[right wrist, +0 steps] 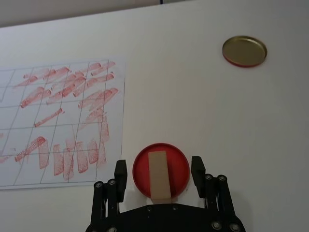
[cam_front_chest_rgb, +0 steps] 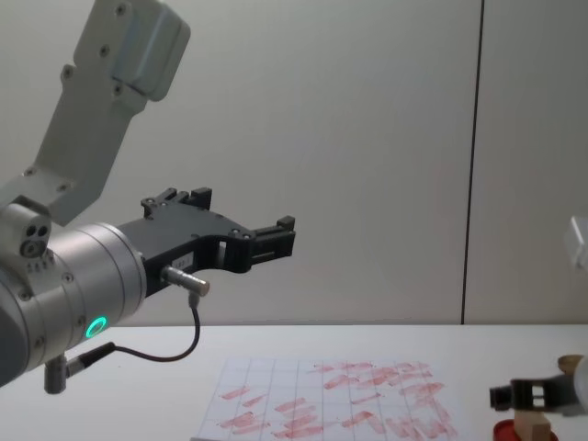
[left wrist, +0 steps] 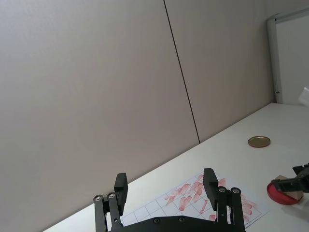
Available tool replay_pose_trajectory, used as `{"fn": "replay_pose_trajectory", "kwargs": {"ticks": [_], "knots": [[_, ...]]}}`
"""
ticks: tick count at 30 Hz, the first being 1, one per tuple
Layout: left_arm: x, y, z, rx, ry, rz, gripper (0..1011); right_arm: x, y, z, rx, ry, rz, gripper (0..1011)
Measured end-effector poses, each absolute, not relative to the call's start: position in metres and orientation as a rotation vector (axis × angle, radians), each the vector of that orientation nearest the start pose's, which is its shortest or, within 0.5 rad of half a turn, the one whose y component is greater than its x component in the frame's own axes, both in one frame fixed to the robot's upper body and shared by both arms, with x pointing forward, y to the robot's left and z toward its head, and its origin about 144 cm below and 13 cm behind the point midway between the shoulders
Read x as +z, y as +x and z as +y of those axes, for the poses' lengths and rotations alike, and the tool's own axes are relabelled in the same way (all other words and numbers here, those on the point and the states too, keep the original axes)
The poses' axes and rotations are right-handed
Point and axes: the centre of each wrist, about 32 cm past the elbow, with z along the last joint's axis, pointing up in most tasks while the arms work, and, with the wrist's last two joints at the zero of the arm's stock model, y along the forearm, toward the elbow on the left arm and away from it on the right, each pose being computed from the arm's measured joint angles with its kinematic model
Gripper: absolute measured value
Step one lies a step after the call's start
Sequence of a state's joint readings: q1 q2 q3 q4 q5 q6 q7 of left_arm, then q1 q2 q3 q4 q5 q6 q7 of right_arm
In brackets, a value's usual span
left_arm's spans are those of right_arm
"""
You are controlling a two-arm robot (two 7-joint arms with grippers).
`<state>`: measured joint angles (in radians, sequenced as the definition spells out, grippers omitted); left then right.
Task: Use the one hand to pick up the stamp and affix it onto the A4 paper.
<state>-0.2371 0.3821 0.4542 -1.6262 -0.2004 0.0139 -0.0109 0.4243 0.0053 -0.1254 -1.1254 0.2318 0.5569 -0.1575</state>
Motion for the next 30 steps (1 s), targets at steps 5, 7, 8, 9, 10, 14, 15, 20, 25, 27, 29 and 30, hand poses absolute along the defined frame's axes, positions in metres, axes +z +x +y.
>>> {"fn": "replay_pose_trajectory", "kwargs": {"ticks": [5,7,8,9,10,14,15,20,25,27,29,30], "knots": [[1.204,0.492,0.198,1.124,0.061,-0.268,993,1.166,0.569,-0.192,-1.525,-0.365,0.504,909],[1.204,0.492,0.198,1.124,0.061,-0.268,993,1.17,0.566,-0.193,-1.53,-0.347,0.482,955],[1.204,0.492,0.198,1.124,0.061,-0.268,993,1.171,0.565,-0.194,-1.532,-0.341,0.473,985],[1.204,0.492,0.198,1.124,0.061,-0.268,993,1.173,0.562,-0.195,-1.535,-0.328,0.458,998],[1.204,0.492,0.198,1.124,0.061,-0.268,993,1.174,0.56,-0.195,-1.535,-0.323,0.451,1001],[1.204,0.492,0.198,1.124,0.061,-0.268,993,1.18,0.553,-0.199,-1.538,-0.288,0.405,1001],[1.204,0.492,0.198,1.124,0.061,-0.268,993,1.181,0.55,-0.2,-1.538,-0.273,0.386,1001],[1.204,0.492,0.198,1.124,0.061,-0.268,993,1.185,0.539,-0.206,-1.535,-0.232,0.326,1001],[1.204,0.492,0.198,1.124,0.061,-0.268,993,1.19,0.527,-0.214,-1.528,-0.195,0.263,1001],[1.204,0.492,0.198,1.124,0.061,-0.268,993,1.191,0.525,-0.215,-1.526,-0.187,0.25,1001],[1.204,0.492,0.198,1.124,0.061,-0.268,993,1.192,0.521,-0.217,-1.523,-0.178,0.232,1001],[1.204,0.492,0.198,1.124,0.061,-0.268,993,1.193,0.52,-0.218,-1.522,-0.175,0.227,1001]]}}
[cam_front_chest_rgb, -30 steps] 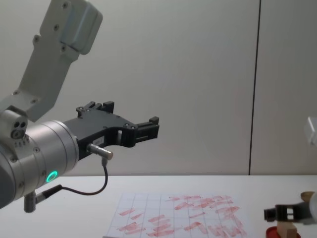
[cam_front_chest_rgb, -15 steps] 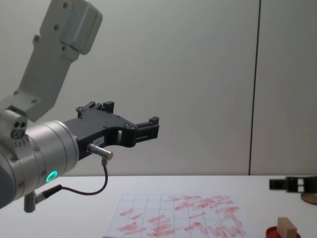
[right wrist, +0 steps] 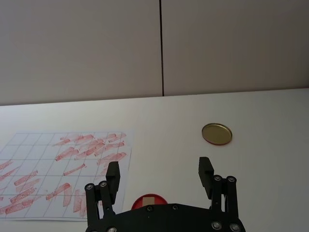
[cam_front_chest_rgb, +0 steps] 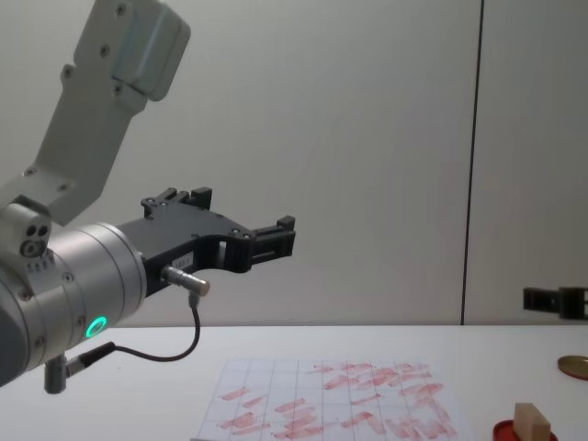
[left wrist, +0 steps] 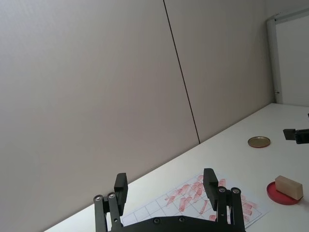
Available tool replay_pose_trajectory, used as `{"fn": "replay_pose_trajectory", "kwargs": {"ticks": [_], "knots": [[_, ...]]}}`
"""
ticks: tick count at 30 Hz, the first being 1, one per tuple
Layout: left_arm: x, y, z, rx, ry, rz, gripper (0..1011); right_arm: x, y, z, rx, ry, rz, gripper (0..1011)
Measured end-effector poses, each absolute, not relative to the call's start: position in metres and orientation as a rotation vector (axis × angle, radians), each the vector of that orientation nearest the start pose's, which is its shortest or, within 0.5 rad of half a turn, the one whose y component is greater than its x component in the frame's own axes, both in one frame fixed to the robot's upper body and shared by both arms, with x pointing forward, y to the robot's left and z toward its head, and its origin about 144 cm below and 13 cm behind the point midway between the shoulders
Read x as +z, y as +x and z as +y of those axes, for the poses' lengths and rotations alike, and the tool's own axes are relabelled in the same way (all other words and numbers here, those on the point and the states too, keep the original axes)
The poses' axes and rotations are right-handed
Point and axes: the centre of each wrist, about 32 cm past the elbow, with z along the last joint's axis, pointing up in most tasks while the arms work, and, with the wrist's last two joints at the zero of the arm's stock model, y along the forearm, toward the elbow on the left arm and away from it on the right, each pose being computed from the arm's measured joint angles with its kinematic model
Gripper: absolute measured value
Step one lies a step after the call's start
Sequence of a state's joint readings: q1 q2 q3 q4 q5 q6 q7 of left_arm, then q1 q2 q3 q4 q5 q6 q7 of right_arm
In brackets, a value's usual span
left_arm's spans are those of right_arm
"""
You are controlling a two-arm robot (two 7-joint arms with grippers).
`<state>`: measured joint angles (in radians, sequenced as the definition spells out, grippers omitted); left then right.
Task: Use the one hand to pick up the stamp and affix it onto the A4 paper.
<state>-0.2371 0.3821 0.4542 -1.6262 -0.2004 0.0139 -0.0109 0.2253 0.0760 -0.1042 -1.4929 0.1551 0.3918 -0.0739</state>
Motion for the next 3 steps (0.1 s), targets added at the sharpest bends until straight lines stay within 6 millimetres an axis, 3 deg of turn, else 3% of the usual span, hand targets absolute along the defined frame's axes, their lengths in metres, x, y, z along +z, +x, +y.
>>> {"fn": "replay_pose_trajectory", "kwargs": {"ticks": [3], "knots": [[1.2044,0.492,0.1984,1.124,0.061,-0.268,993,1.194,0.5167,-0.2194,-1.518,-0.166,0.209,1001]]}}
